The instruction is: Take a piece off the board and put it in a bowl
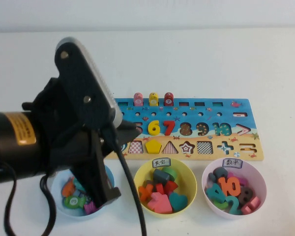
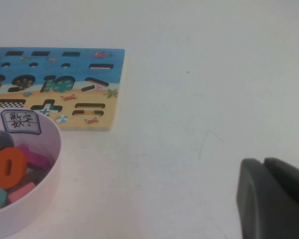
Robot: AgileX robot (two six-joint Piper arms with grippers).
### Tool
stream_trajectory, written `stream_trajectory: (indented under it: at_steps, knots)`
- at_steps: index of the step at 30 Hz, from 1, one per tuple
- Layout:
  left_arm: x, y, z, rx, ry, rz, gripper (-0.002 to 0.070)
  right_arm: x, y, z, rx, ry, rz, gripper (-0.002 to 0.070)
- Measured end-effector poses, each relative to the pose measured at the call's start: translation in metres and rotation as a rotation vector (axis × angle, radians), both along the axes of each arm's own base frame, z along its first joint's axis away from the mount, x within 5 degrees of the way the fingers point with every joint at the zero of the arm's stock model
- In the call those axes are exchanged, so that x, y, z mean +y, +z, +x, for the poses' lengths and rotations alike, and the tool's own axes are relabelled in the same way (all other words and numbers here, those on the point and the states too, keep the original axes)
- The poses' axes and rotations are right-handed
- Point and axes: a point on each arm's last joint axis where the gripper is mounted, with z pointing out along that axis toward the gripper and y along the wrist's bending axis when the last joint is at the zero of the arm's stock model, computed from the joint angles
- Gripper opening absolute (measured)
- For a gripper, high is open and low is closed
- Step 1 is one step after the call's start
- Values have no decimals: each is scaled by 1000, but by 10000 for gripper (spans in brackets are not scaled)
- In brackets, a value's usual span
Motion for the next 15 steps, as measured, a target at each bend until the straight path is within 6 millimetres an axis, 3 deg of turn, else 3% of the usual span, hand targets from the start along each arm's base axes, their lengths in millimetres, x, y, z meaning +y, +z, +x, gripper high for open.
stream_trajectory:
  at_steps: [7,15]
  knots:
    - [7,-8,-3,23,6,91,-1,0,0,0,0,0,0,-17]
    - [33,-6,-3,95,307,31,-2,0,0,0,2,0,0,-17]
